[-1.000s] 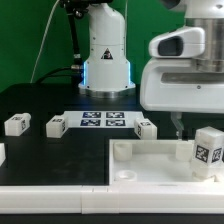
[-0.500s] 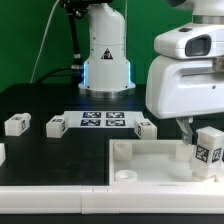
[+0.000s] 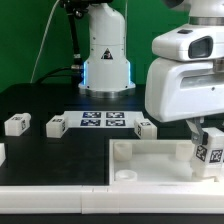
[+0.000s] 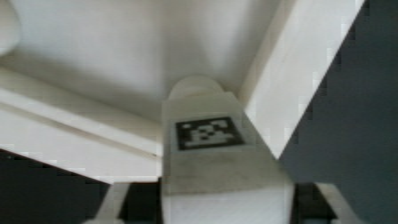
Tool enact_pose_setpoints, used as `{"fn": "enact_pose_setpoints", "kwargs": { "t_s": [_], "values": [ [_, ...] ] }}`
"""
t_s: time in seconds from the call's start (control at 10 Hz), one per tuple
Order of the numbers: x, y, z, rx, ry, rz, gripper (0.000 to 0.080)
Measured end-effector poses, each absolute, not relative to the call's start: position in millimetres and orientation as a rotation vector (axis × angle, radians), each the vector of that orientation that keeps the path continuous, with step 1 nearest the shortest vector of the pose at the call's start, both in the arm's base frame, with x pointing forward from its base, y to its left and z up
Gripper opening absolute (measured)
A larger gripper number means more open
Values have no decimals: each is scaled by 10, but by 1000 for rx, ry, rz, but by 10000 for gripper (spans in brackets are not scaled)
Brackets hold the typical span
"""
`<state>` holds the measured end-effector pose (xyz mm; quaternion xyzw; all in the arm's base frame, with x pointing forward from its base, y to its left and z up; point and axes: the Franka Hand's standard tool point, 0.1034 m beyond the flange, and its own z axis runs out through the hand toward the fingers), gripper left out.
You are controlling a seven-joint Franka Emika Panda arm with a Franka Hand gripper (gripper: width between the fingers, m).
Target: Assemble one leg
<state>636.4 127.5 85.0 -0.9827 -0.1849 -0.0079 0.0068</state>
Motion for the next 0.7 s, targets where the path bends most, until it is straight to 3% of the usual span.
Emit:
{"fn": "enact_pose_setpoints", "kwargs": {
  "t_s": [0.4,0.7],
  "values": [
    [6384,1213,864,-3080,-484,-27,295],
    [6380,1220,861,-3092,-5,-16,295]
  ]
}}
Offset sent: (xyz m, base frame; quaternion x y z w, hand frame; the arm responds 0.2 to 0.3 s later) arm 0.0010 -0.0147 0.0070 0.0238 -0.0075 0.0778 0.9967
